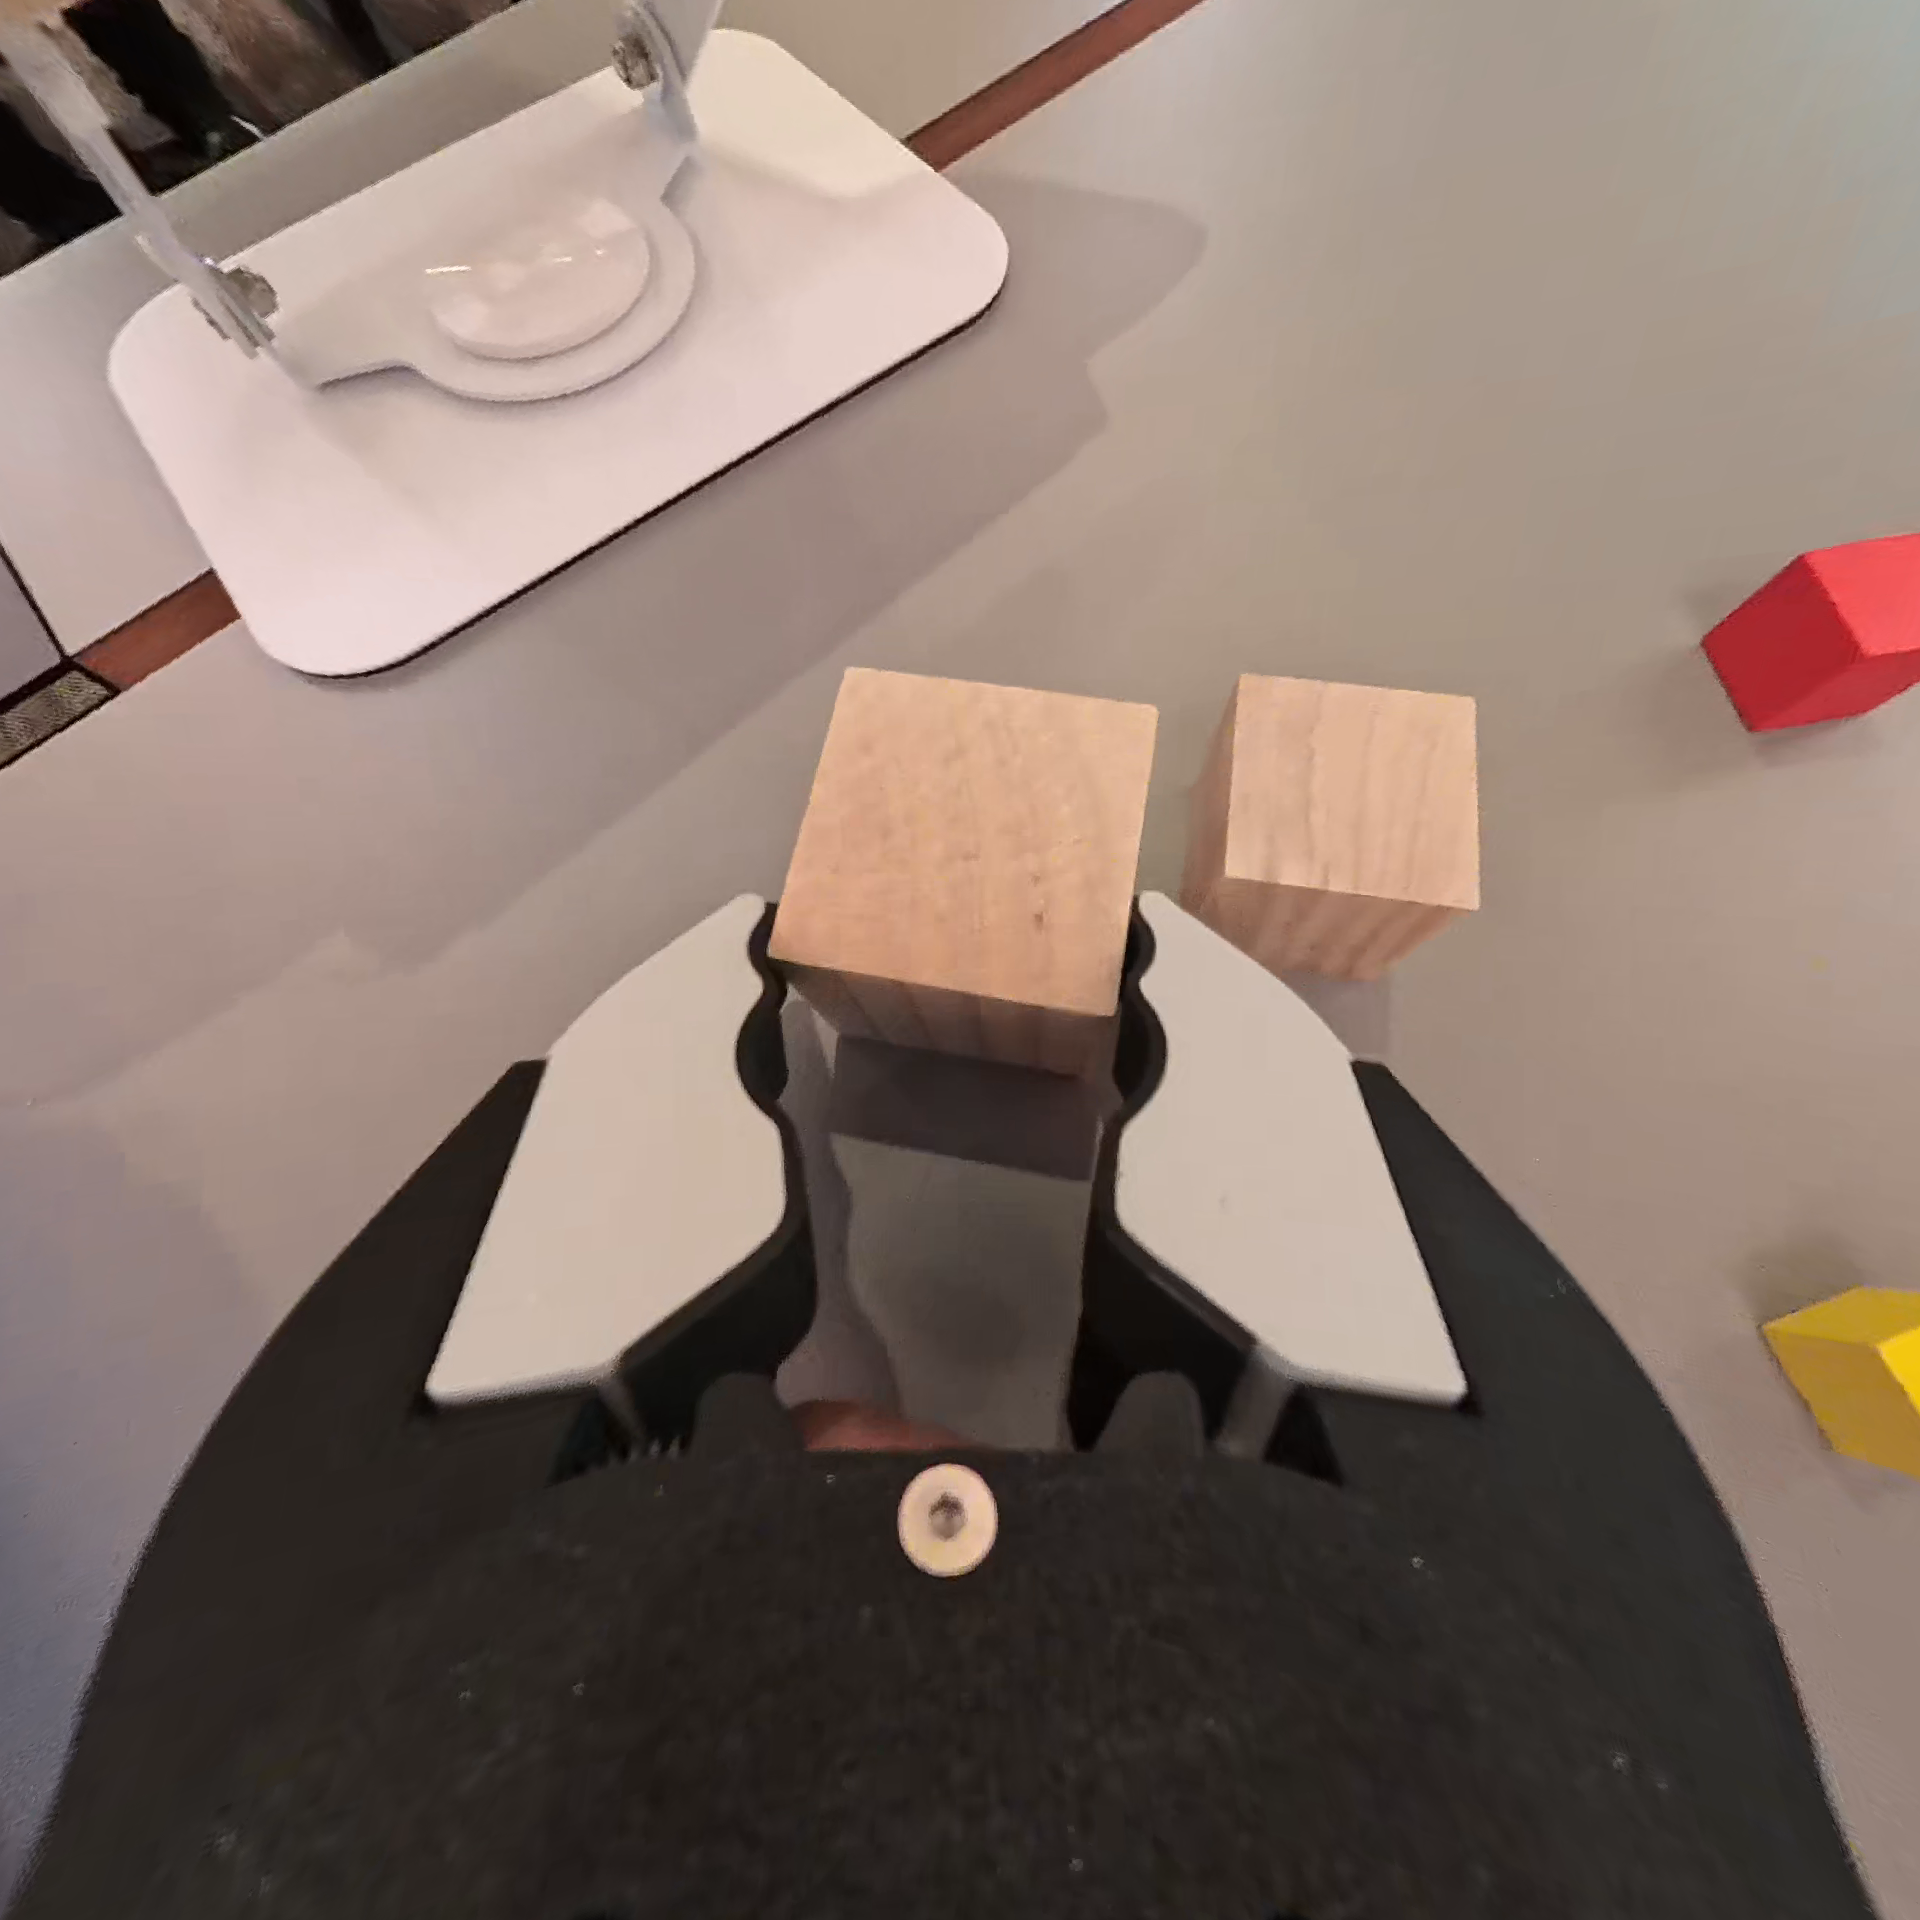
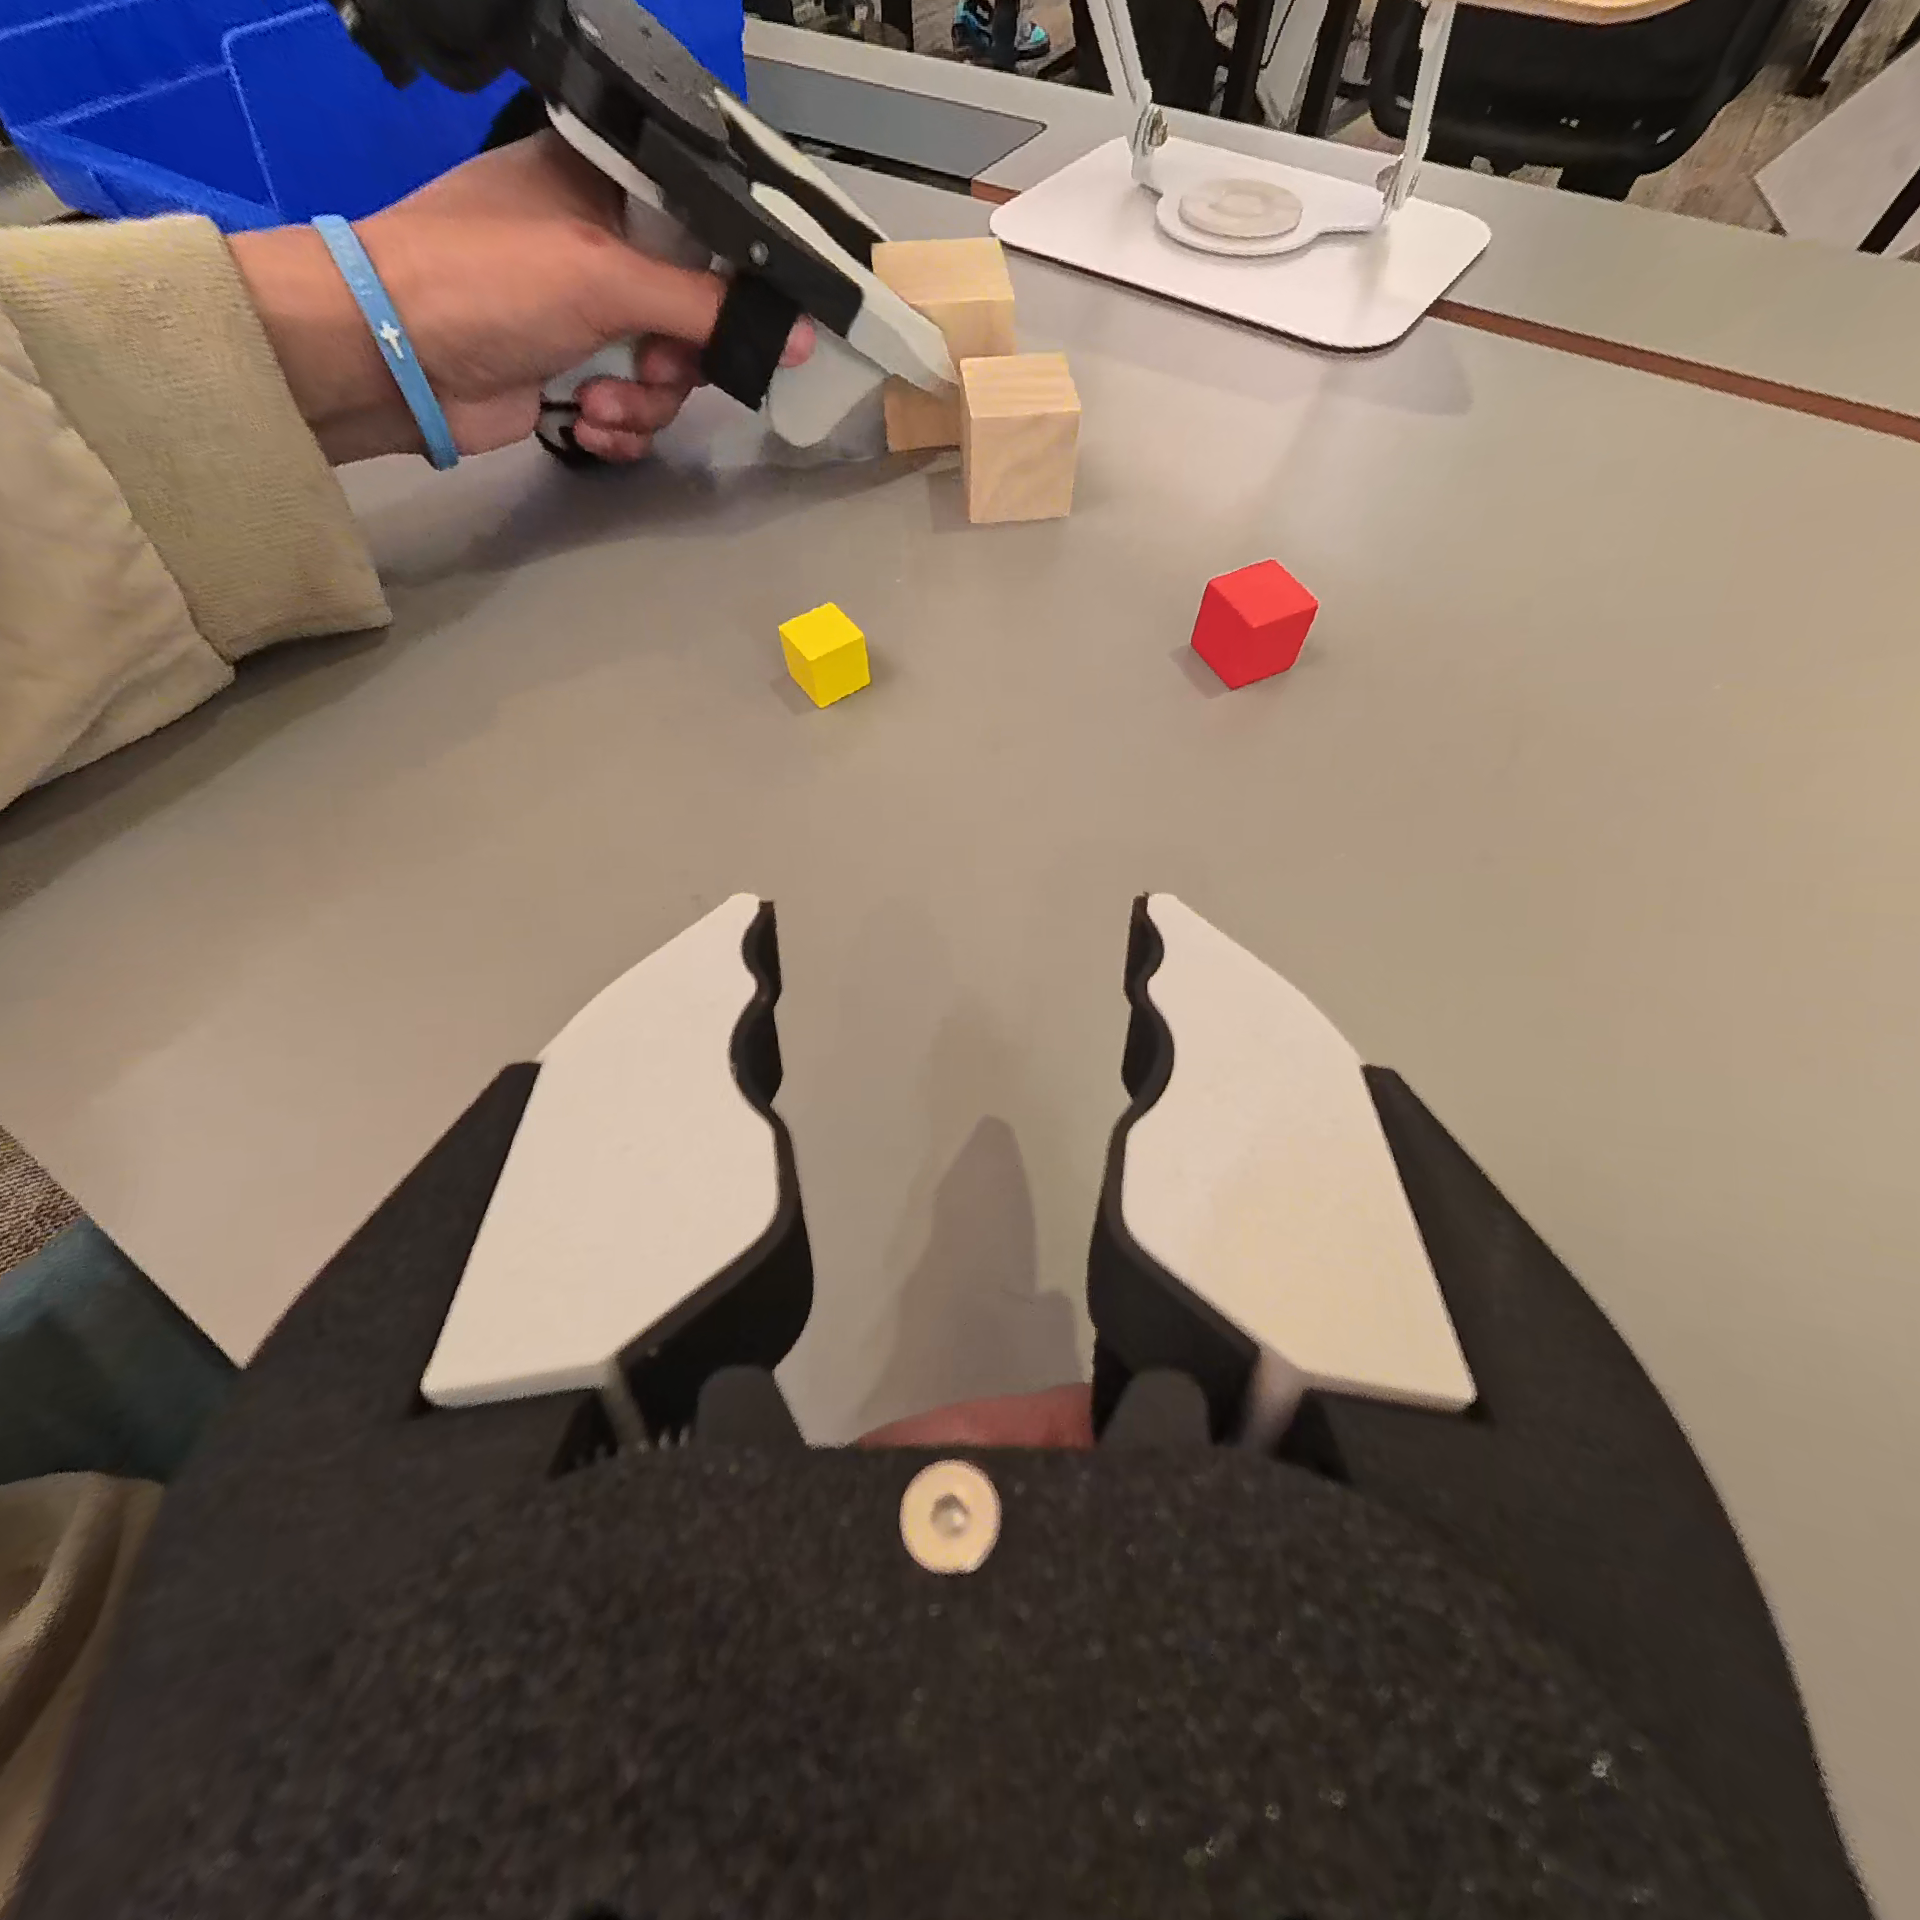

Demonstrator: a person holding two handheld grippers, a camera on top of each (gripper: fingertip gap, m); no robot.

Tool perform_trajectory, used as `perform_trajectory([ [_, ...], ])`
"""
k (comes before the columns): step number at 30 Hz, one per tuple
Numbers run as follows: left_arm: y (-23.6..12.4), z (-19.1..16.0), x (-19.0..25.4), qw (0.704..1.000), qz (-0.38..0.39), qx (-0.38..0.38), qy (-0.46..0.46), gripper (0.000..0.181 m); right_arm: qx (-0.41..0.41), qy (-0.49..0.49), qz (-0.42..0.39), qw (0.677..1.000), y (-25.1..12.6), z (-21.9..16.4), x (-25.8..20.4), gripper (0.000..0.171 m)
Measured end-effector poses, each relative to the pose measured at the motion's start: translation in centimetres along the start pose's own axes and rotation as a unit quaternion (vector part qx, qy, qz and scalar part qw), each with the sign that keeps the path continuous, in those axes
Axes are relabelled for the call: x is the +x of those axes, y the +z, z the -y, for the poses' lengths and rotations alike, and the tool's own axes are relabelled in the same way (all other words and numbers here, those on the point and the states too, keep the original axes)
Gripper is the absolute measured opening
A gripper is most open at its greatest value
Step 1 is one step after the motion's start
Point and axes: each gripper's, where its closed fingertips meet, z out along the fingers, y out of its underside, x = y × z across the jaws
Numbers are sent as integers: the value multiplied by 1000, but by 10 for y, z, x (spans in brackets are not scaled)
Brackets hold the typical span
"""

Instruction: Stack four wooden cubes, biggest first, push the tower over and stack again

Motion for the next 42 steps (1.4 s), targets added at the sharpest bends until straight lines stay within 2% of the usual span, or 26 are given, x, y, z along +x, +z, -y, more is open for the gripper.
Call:
perform_trajectory([
  [3, -13, 0, 0, 1000, -19, 6, 14, 61, 1, 2, 0, 1000, 0, 0, 2, 64],
  [7, -55, 4, 12, 995, -51, 28, 79, 61, 1, 7, -3, 1000, -1, -1, 7, 64],
  [10, -86, 1, 45, 983, -124, 48, 126, 61, 2, 10, -2, 1000, -2, -1, 9, 63],
  [12, -94, -6, 63, 975, -150, 46, 154, 61, 2, 11, 0, 1000, -1, -1, 9, 63],
  [16, -85, -16, 83, 967, -185, 38, 173, 61, 0, 5, 2, 1000, 0, 0, 6, 63],
  [20, -62, -25, 84, 963, -200, 13, 181, 61, 2, -3, 0, 1000, -3, 2, 5, 63],
  [27, -48, -31, 91, 953, -234, 8, 193, 61, 4, 0, -1, 1000, -5, 3, 9, 62],
  [32, -49, -33, 89, 955, -228, 23, 190, 61, 1, -3, 3, 1000, -4, 1, 7, 62],
  [34, -56, -30, 89, 956, -227, 36, 184, 76, -2, -3, 4, 1000, -3, 0, 5, 63],
  [38, -97, -22, 97, 960, -229, 66, 144, 99, -5, -4, 3, 1000, -3, -1, 6, 63],
  [42, -141, -28, 101, 984, -131, 107, 48, 90, -9, -5, 4, 1000, 0, -4, 7, 64],
])
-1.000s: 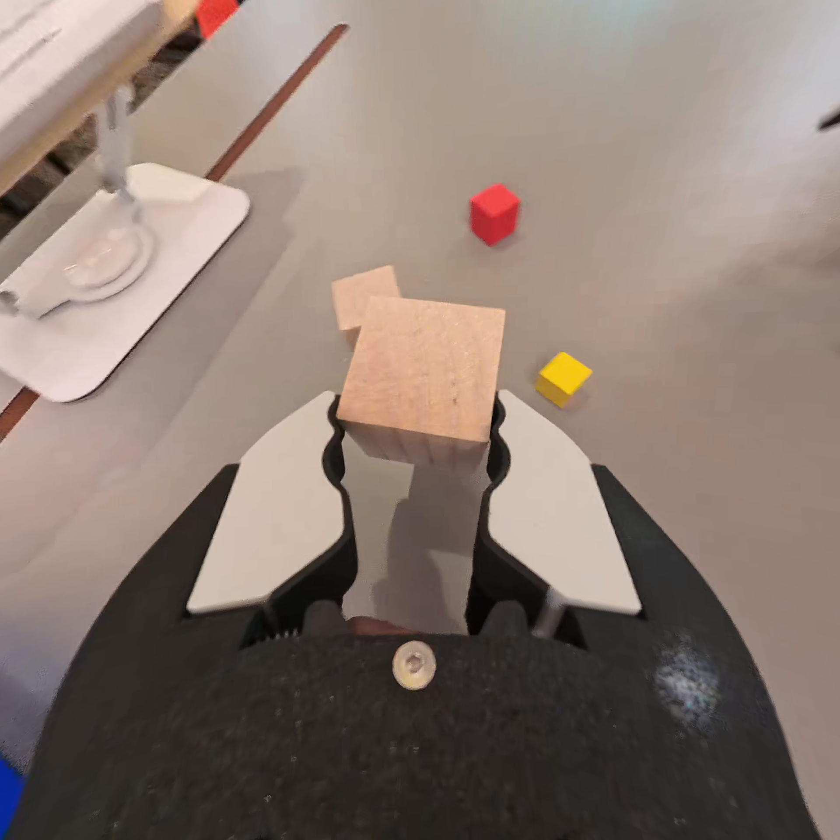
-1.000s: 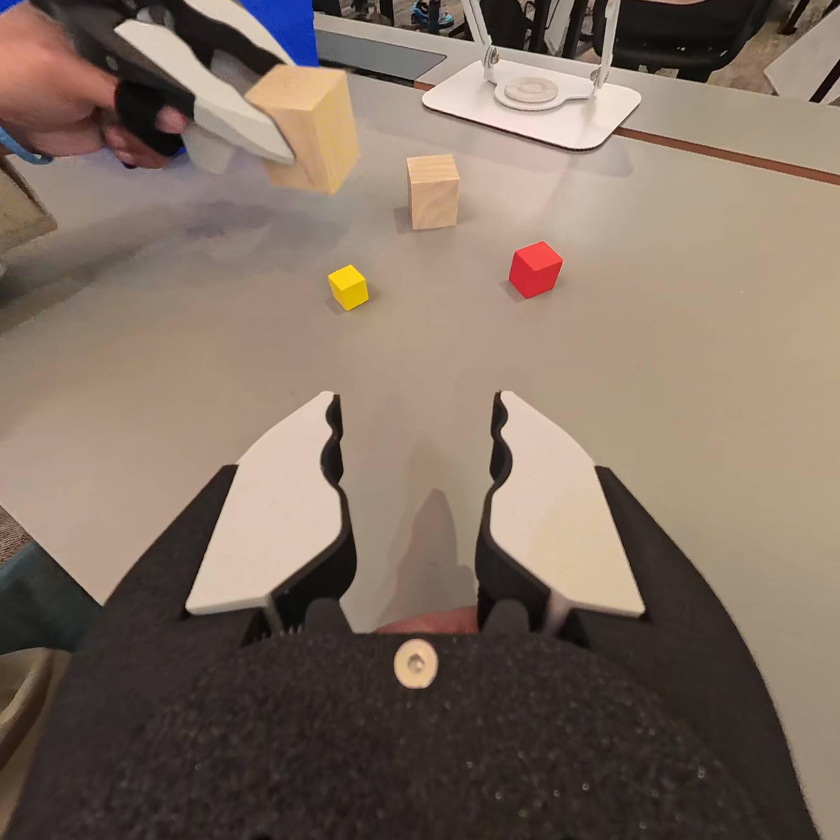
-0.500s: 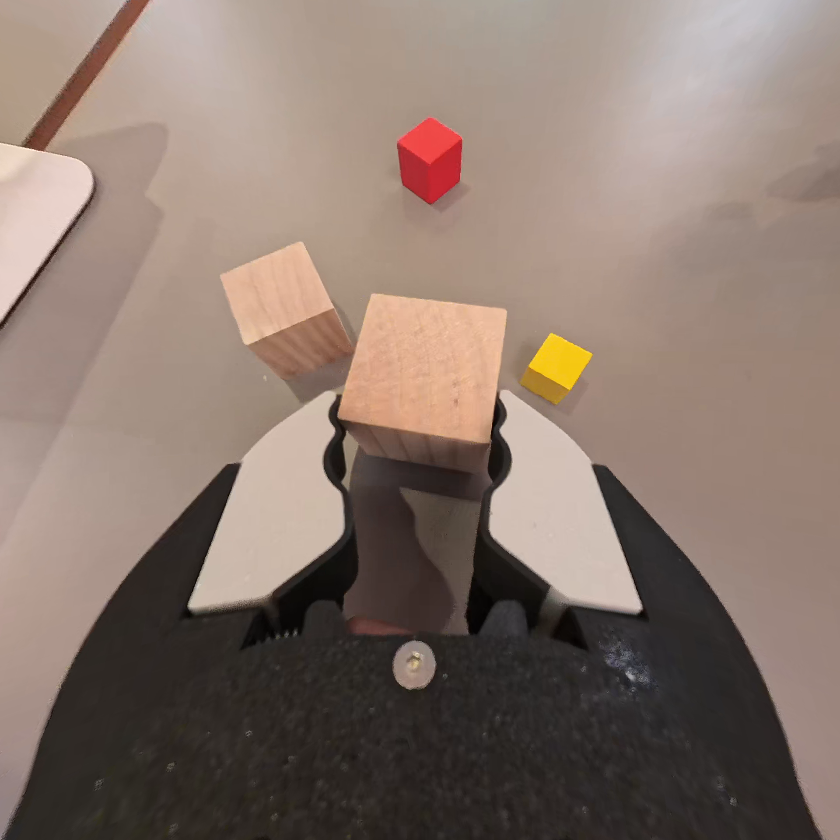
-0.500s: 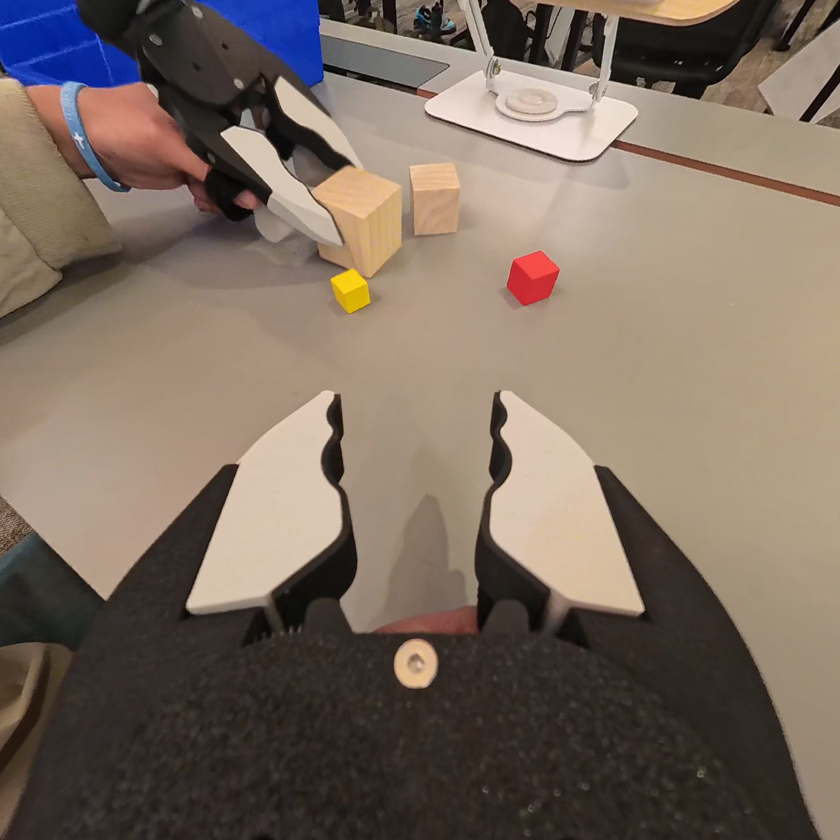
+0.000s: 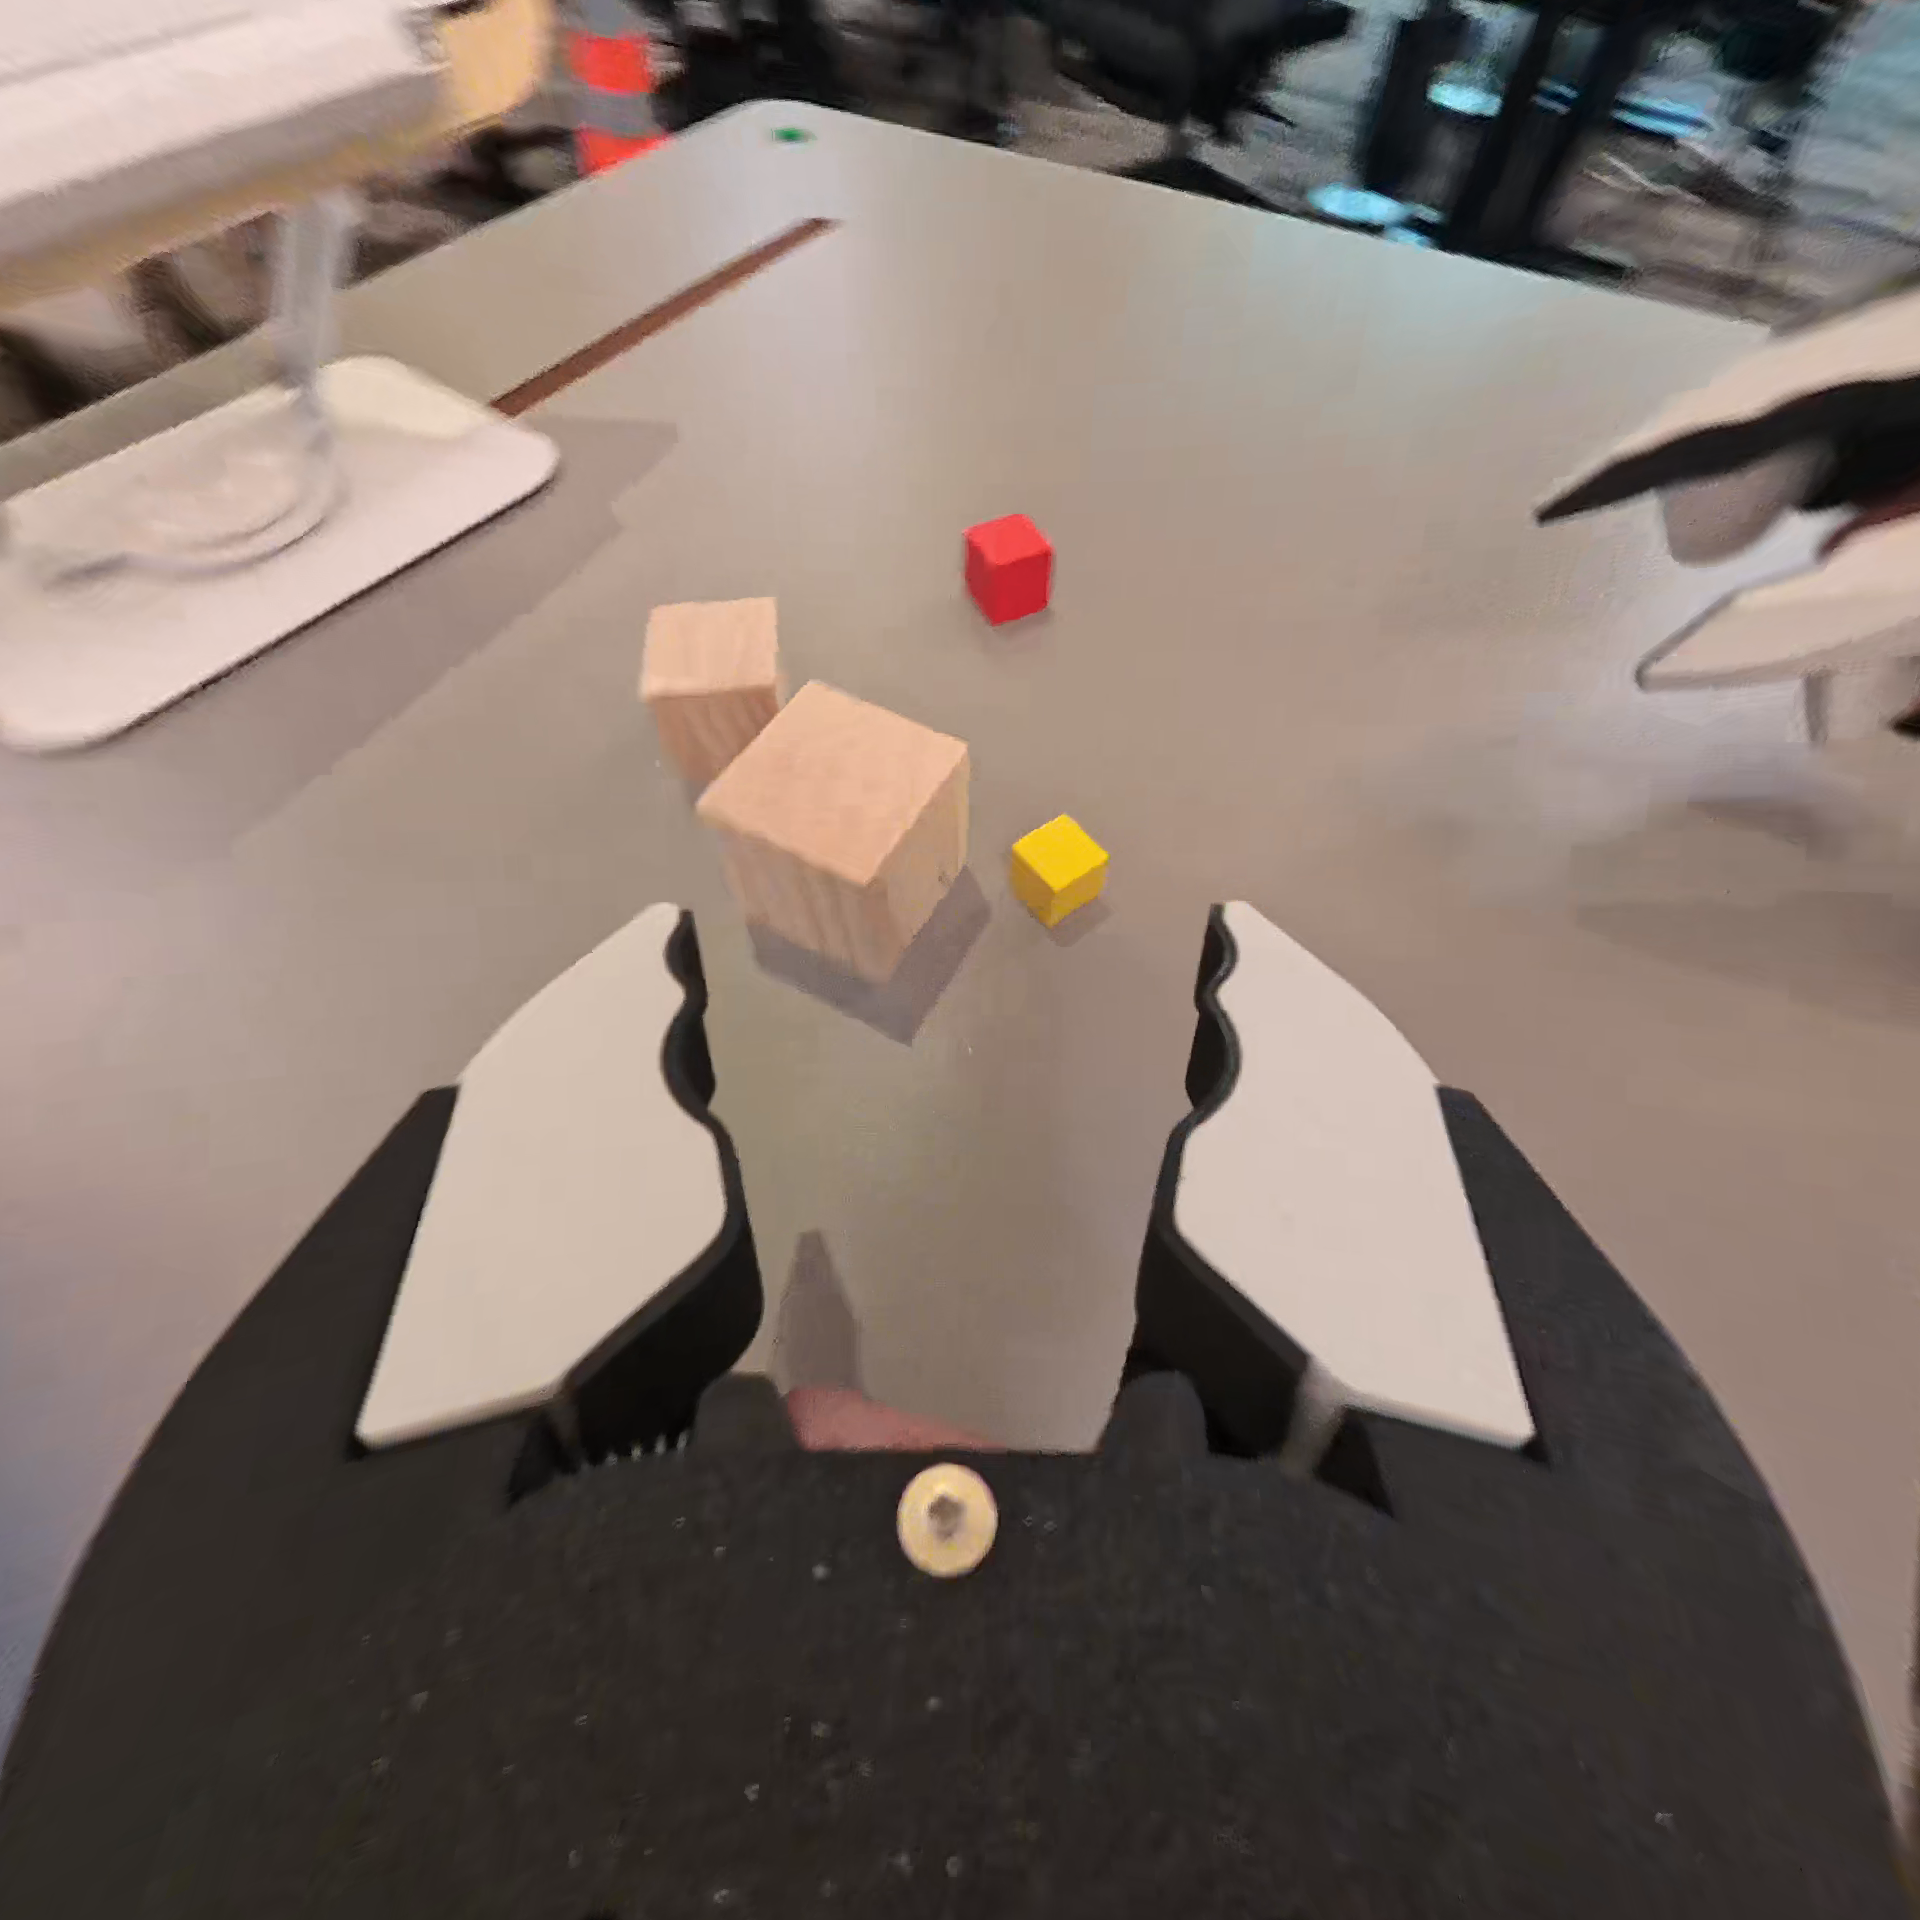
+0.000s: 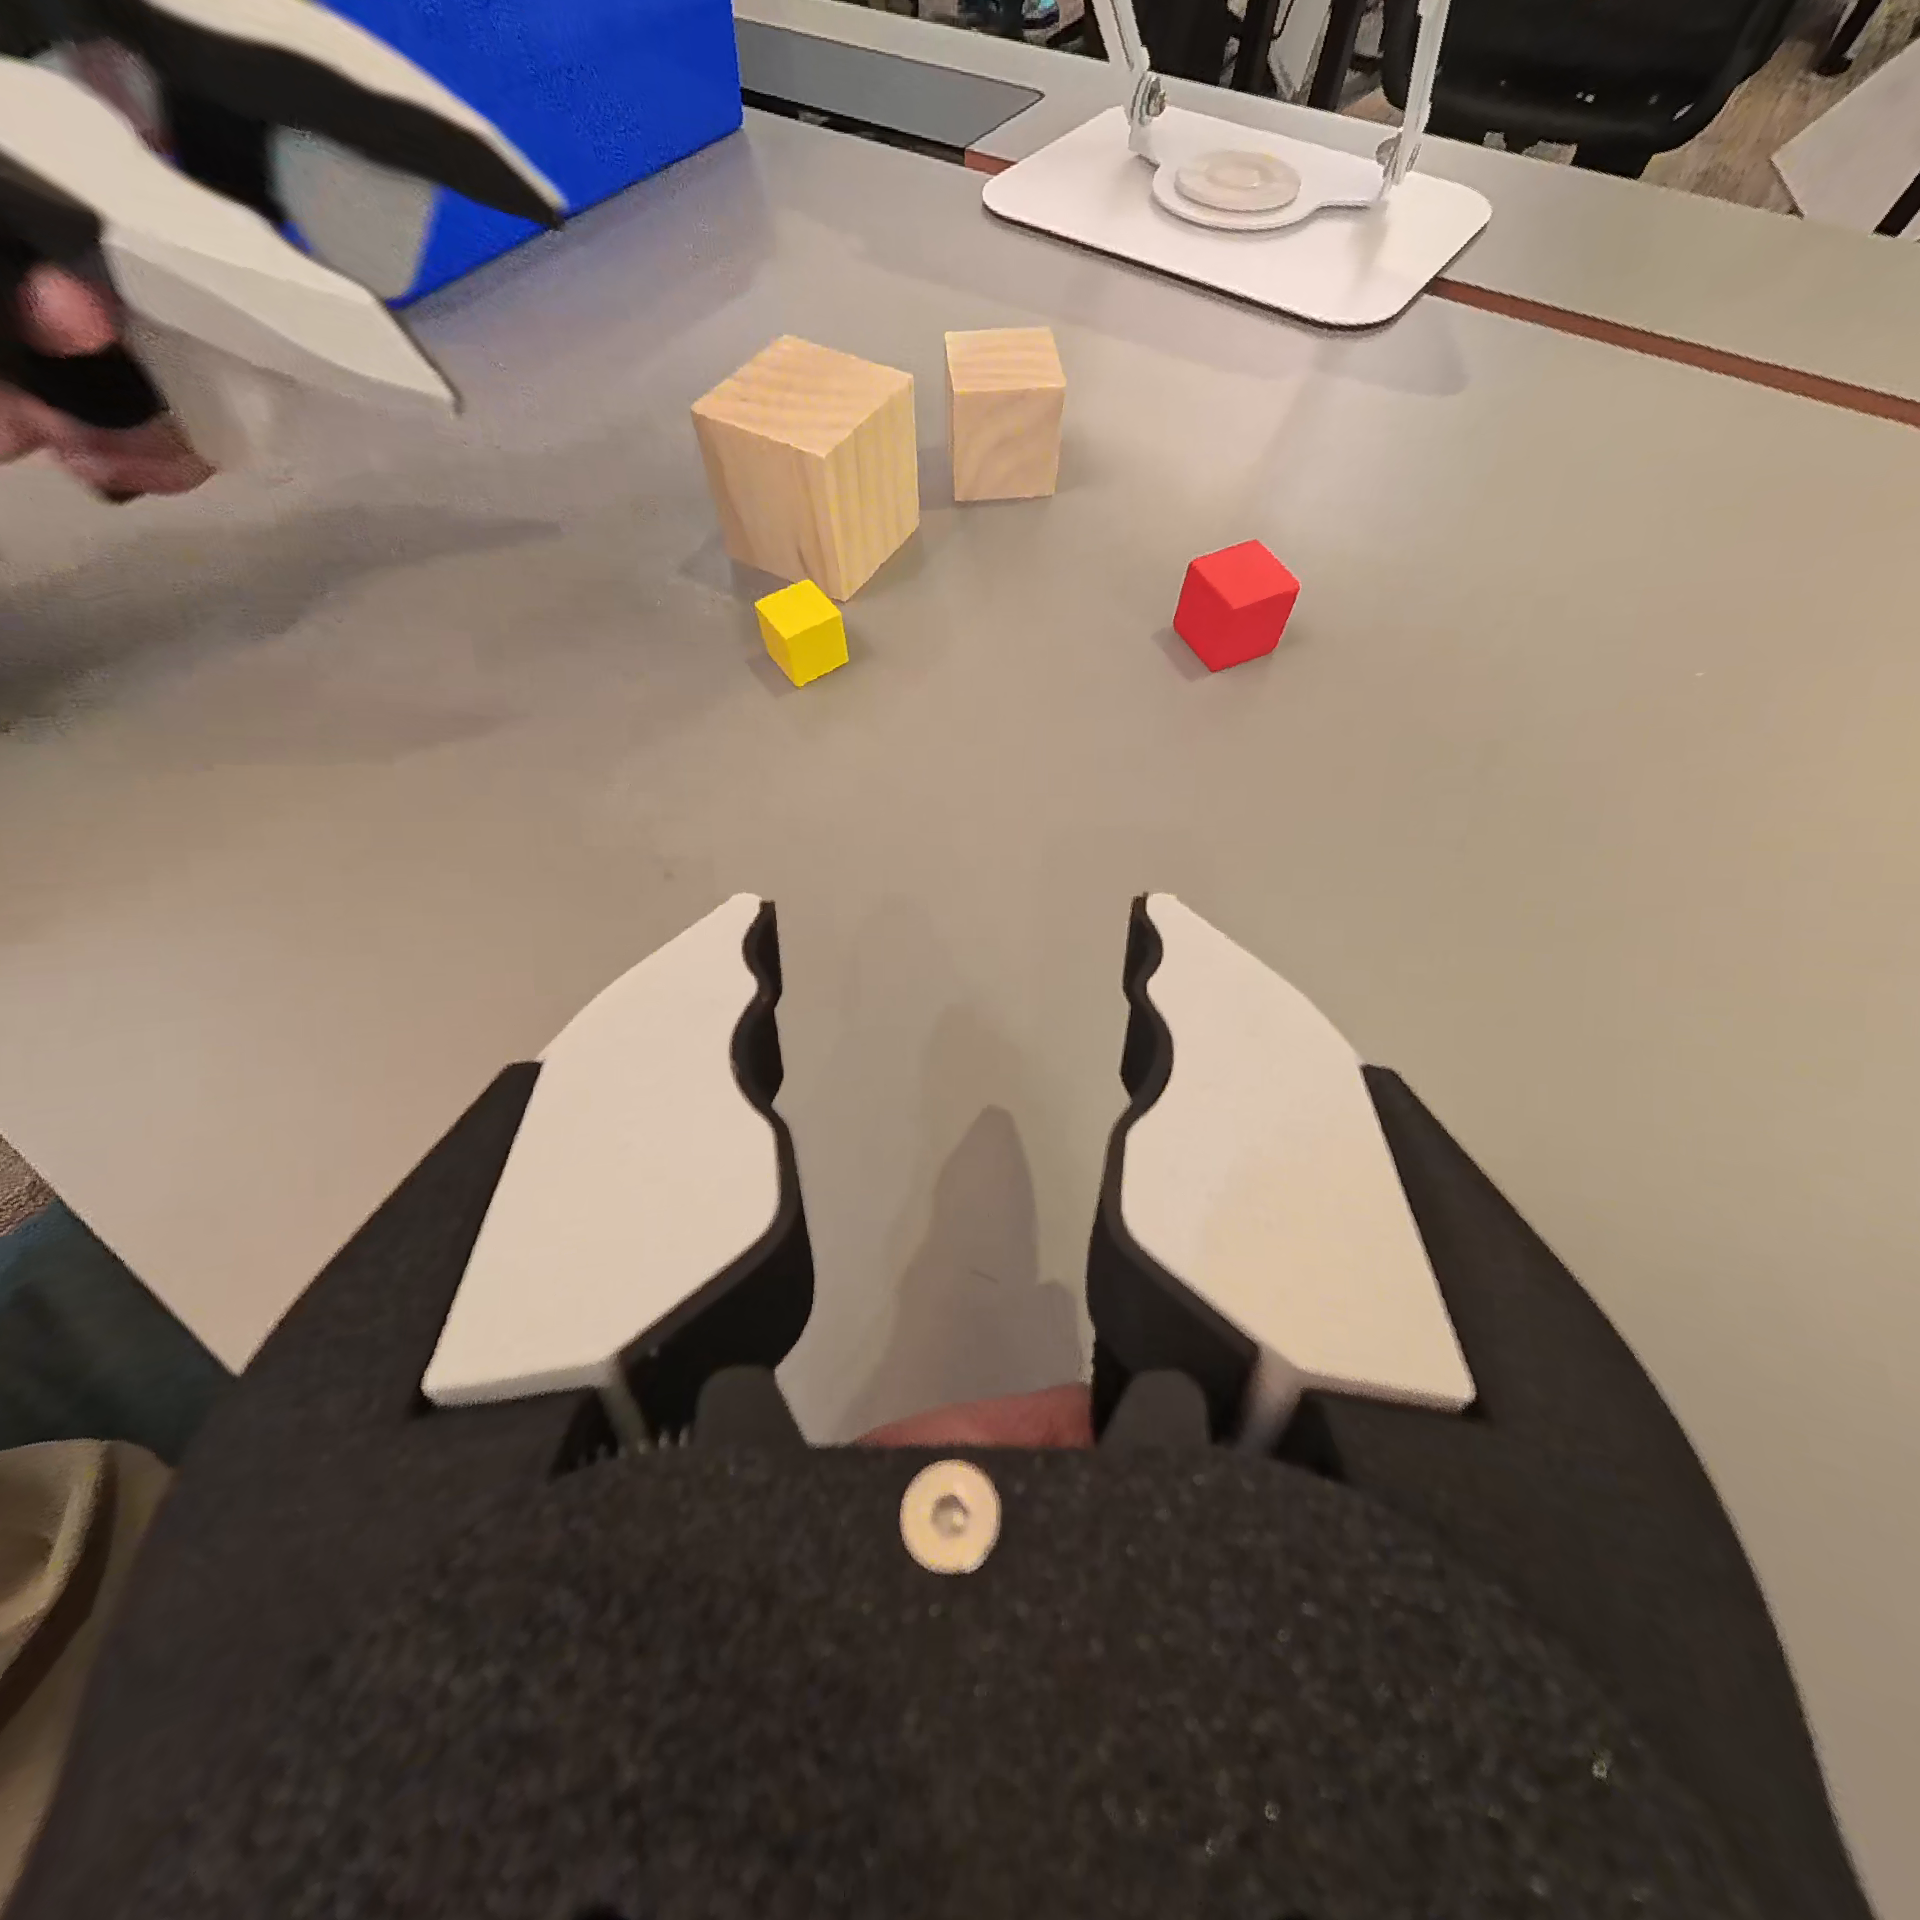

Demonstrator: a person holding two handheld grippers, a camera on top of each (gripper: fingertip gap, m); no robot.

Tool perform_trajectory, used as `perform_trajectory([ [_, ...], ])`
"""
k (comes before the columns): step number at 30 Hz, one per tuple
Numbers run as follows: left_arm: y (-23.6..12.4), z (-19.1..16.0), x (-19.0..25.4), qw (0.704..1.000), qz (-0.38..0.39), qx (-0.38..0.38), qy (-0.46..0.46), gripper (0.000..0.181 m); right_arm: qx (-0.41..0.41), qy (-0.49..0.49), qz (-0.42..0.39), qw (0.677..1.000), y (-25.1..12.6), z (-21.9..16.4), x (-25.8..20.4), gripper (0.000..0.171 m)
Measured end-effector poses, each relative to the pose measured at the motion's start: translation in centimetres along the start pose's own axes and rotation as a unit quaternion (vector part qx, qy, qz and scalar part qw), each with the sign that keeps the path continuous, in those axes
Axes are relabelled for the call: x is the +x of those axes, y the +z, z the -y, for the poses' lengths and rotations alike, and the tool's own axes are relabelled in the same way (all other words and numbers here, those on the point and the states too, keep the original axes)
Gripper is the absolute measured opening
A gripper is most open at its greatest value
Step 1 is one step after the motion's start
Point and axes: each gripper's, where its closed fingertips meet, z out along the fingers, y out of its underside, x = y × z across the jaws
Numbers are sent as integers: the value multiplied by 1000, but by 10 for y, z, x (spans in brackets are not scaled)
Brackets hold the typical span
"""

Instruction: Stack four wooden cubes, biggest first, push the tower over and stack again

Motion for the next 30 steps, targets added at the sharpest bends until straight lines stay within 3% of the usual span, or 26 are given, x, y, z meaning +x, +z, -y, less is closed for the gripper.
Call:
perform_trajectory([
  [6, -49, -32, 37, 980, 148, 76, -107, 82, 6, -75, 24, 997, 10, 9, -2, 71],
  [9, -60, -36, 49, 972, 175, 101, -123, 81, -1, -183, 67, 981, 26, 31, 0, 67],
  [12, -60, -38, 57, 972, 184, 96, -108, 80, -10, -327, 116, 938, 53, 68, 7, 66],
  [16, -56, -34, 64, 973, 183, 103, -93, 76, -88, -445, 196, 869, 105, 103, 9, 70],
  [20, -50, -37, 66, 977, 168, 85, -95, 77, -157, -574, 233, 769, 161, 109, 13, 59],
  [22, -49, -37, 67, 979, 155, 86, -101, 77, -206, -607, 238, 730, 185, 102, 22, 62],
  [27, -47, -37, 71, 982, 137, 82, -99, 77, -261, -638, 263, 675, 218, 85, 29, 66],
  [30, -44, -39, 74, 985, 127, 72, -95, 77, -262, -646, 277, 661, 228, 82, 23, 66],
])
